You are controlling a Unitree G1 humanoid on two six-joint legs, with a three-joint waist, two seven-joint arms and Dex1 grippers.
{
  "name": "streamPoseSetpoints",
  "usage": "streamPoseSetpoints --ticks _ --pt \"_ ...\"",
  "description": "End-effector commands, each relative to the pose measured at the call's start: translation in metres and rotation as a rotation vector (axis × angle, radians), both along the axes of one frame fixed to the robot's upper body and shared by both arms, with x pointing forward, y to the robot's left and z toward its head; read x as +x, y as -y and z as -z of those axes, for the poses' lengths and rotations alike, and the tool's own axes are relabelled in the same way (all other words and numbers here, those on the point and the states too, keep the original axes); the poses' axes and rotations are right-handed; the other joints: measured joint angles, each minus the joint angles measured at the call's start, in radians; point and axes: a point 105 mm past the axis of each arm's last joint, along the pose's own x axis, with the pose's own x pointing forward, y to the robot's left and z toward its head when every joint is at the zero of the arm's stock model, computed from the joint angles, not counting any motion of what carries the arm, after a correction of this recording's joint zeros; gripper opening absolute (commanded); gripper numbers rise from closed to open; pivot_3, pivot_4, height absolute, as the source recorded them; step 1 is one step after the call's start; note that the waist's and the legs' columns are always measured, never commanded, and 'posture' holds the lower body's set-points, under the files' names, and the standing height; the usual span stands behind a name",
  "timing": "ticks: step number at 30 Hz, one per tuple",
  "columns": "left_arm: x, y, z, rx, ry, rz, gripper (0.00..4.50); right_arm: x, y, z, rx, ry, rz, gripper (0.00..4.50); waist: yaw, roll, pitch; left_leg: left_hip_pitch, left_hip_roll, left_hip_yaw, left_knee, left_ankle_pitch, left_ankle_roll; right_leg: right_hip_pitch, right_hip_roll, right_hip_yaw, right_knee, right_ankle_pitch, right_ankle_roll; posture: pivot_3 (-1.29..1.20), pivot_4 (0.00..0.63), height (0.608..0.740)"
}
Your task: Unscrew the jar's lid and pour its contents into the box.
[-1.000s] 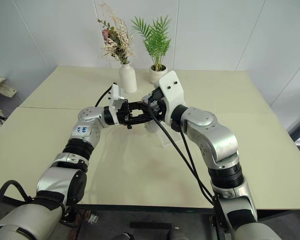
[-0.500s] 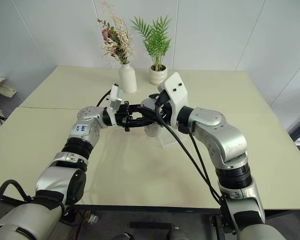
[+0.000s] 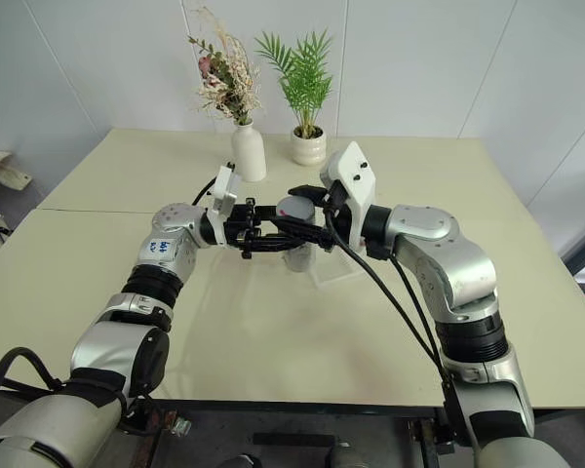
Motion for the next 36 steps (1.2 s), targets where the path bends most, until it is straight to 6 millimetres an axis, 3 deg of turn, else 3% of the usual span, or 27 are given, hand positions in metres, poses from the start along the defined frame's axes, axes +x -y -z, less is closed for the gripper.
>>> streamPoseSetpoints --ticks 1,16,35,36 --pt "0.007 -0.009 -0.016 -0.062 -0.003 -0.058 2.25 -0.035 -0.021 -0.008 -0.032 0.067 -0.240 2.56 0.000 0.000 0.000 0.000 0.000 0.000 0.000 0.000 0.000 0.000 0.000 0.000 0.000 0.000 0.000 0.00 0.150 0.740" --pt "0.004 -0.006 -0.016 -0.059 -0.003 -0.034 2.25 -0.038 -0.018 -0.010 -0.074 0.074 -0.392 2.56 0.000 0.000 0.000 0.000 0.000 0.000 0.000 0.000 0.000 0.000 0.000 0.000 0.000 0.000 0.000 0.00 0.150 0.740" --pt "0.005 -0.002 -0.013 -0.054 -0.005 -0.031 2.25 -0.024 -0.015 -0.015 -0.061 0.101 -0.373 2.56 0.001 0.000 0.000 0.000 0.000 0.000 0.001 0.000 0.000 0.000 0.000 0.000 0.001 0.000 0.000 0.00 0.150 0.740" --pt "0.004 -0.001 -0.013 -0.053 -0.005 -0.029 2.25 -0.022 -0.015 -0.015 -0.068 0.107 -0.364 2.91 0.001 0.000 0.000 0.000 0.000 0.000 0.001 0.000 0.000 0.000 0.000 0.000 0.001 0.000 0.000 0.00 0.150 0.740"
